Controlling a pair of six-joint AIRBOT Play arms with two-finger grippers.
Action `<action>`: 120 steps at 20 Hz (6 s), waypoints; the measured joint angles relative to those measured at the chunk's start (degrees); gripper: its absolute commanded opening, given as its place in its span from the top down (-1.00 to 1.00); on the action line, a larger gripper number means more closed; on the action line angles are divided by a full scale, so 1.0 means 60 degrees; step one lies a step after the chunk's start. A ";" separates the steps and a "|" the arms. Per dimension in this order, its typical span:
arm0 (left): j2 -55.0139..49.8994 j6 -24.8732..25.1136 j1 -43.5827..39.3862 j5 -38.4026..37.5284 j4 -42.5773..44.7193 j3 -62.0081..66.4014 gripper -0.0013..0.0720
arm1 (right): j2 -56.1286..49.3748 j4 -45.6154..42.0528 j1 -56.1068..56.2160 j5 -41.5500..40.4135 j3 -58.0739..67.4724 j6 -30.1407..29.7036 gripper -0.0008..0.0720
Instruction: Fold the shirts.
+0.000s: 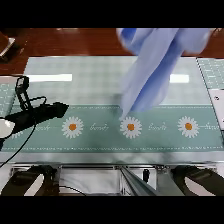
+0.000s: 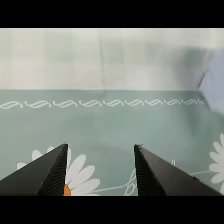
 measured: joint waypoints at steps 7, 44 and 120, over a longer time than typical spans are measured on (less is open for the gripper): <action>0.0015 0.0018 0.0000 0.0521 0.0317 -0.0025 -0.42 | -0.1982 0.0444 0.3056 -0.1286 -0.3191 0.0423 0.92; -0.6222 0.4309 -0.2324 -0.1570 -0.6011 0.1137 0.91 | 0.0372 0.1934 -0.2575 -0.2036 -1.2553 0.0572 -0.13; -0.5574 0.2648 0.2889 -0.5056 -0.1971 0.3537 -0.42 | 0.2750 -0.1100 -0.6116 0.1067 -1.2050 0.0466 -0.14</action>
